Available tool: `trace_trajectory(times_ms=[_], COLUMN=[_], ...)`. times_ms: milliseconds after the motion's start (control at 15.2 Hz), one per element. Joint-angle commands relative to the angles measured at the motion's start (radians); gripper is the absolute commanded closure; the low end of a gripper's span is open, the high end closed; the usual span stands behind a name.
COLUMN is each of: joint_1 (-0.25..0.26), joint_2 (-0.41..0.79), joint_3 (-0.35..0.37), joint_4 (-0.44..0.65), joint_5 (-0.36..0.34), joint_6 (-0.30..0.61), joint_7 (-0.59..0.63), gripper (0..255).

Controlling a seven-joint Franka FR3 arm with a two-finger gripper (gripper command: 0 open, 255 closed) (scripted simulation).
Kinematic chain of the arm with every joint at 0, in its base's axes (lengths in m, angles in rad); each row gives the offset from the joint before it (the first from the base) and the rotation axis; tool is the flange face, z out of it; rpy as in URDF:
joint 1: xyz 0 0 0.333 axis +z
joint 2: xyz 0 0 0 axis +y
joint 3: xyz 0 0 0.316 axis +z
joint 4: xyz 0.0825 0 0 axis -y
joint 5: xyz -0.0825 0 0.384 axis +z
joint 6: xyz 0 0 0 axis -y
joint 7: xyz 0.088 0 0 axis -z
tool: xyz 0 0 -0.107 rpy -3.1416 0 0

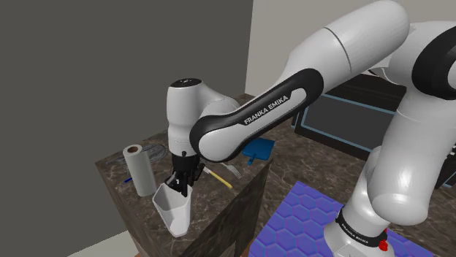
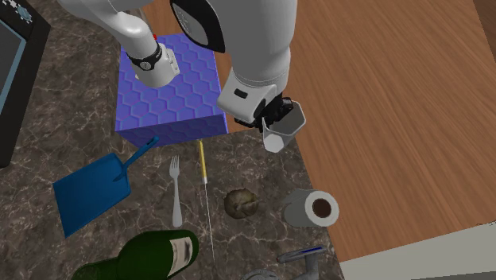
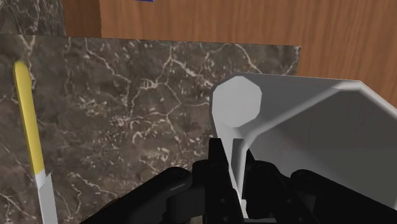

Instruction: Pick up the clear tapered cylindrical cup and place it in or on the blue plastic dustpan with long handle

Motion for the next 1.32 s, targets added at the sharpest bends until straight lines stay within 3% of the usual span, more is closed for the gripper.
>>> trace_trajectory(times_ms=[0, 198, 1254], joint_1=[0.000, 0.000, -0.009], joint_2=[0.001, 0.001, -0.089], joint_3=[0.000, 0.000, -0.003], joint_4=[-0.001, -0.001, 0.127], joint_5=[0.000, 0.000, 0.045], joint_6=[0.000, 0.000, -0.208], joint_7=[0.000, 0.000, -0.022], gripper=[255, 255, 255])
